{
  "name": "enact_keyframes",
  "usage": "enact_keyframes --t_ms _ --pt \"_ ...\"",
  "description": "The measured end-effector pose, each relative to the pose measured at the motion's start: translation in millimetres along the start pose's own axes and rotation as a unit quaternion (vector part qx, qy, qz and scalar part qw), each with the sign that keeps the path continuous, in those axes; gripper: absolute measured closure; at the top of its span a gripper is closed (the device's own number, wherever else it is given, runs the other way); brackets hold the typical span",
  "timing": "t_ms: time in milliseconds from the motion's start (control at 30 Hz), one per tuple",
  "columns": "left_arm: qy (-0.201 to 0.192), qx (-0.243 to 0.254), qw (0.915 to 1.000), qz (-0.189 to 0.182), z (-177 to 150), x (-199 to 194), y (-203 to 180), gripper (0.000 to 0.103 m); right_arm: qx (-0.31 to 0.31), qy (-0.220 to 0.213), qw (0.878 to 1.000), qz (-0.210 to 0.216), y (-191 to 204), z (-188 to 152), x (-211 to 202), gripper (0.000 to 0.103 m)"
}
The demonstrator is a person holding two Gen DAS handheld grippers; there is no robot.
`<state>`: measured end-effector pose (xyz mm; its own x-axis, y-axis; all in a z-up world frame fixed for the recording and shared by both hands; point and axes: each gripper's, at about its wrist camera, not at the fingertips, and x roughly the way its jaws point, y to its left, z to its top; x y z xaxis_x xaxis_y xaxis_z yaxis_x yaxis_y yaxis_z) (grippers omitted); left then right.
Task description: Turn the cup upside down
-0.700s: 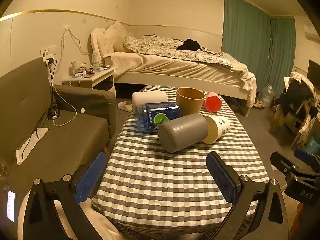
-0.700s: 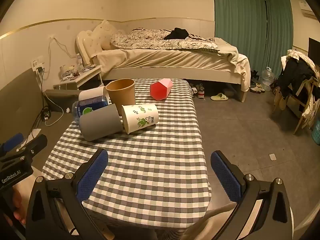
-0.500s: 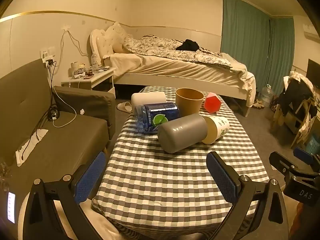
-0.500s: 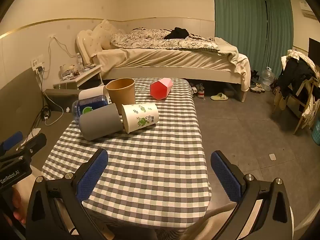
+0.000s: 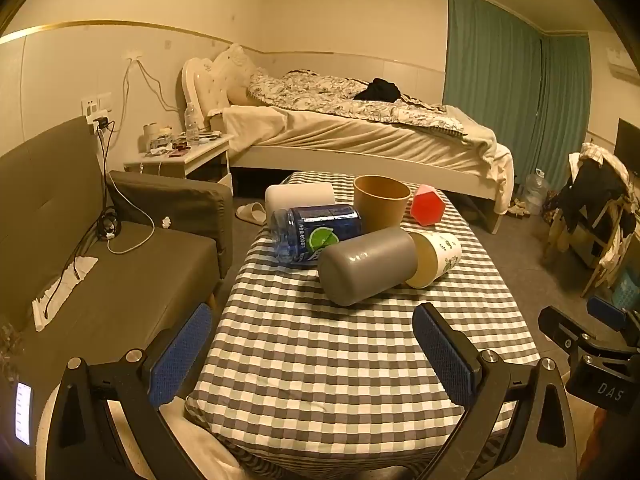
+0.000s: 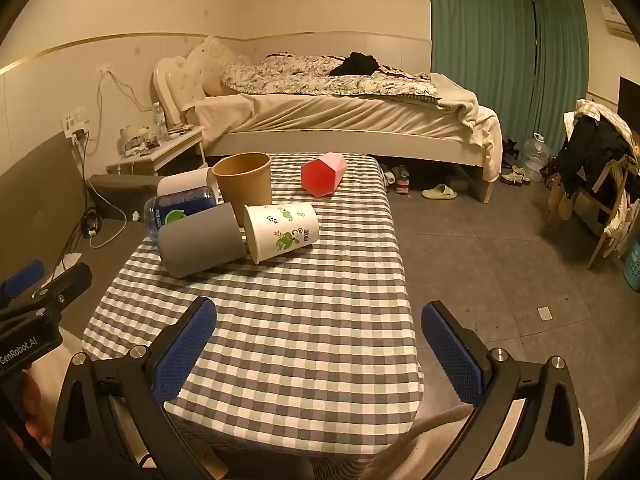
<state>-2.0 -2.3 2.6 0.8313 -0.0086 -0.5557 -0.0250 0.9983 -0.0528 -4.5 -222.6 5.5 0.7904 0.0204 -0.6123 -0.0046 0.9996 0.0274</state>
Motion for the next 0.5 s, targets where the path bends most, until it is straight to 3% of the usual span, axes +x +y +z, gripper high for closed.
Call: enact_keyframes --t_ms 500 --pt "0.001 0.000 1.0000 0.000 0.5 0.1 0.7 0.000 0.000 0.002 1.000 -0.001 0.0 -0.3 0.4 0.000"
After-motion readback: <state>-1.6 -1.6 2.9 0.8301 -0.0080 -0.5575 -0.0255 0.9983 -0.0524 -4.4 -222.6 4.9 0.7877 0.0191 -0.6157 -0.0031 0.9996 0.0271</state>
